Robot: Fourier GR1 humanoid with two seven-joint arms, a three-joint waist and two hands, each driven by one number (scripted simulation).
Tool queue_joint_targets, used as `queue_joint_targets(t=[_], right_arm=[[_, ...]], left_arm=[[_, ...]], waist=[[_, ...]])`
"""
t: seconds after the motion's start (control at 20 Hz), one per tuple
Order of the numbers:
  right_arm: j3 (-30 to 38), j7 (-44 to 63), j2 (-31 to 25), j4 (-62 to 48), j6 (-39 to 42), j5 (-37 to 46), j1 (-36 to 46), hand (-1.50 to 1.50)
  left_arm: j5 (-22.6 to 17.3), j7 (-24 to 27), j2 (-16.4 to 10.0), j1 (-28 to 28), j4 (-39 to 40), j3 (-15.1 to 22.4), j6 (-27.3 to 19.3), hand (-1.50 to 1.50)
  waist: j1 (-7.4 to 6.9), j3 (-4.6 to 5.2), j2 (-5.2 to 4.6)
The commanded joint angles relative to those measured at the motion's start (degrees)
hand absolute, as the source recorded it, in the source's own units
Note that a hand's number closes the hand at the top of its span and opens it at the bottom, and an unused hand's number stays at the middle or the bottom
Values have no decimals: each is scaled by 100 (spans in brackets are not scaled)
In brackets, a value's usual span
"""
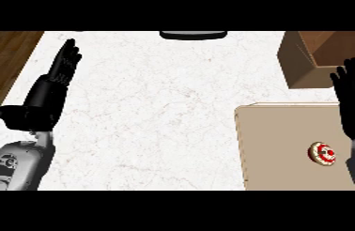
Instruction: Pick the cupcake from the tray and place it in the cardboard box
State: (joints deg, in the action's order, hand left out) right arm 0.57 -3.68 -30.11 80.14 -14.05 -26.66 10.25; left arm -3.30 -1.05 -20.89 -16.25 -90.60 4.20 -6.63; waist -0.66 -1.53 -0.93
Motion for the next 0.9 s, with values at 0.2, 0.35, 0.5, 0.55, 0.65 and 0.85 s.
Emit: queue_joint_targets(t=[0.2, 0.35, 0.5, 0.55, 0.65, 0.85], right_arm=[[380, -455, -979, 238, 2323, -691, -760, -150], [1272, -1493, -1059, -134, 815, 180, -690, -150], [1562, -3091, -940, -20, 2045, -94, -1507, -150], [1543, -3413, -882, 146, 2183, -11, -1621, -150], [1767, -3628, -1266, 219, 2691, 0, -1833, -150], [1630, -3515, -1764, 672, 2747, 831, -2409, -150]], left_arm=[[-878, -571, 104, 1031, 95, -554, 189, 0], [-1104, -927, 392, 1136, 126, -495, 90, 0], [-1421, -1012, 204, 1482, -109, -745, 323, 0], [-1363, -893, 246, 1416, 63, -772, 285, 0], [-1515, -1073, 137, 1446, -78, -834, 447, 0], [-1540, -1077, 149, 1263, 38, -901, 473, 0]], waist=[[55, 148, 131], [150, 135, 130], [191, 126, 163], [213, 138, 137], [173, 146, 126], [164, 156, 106]])
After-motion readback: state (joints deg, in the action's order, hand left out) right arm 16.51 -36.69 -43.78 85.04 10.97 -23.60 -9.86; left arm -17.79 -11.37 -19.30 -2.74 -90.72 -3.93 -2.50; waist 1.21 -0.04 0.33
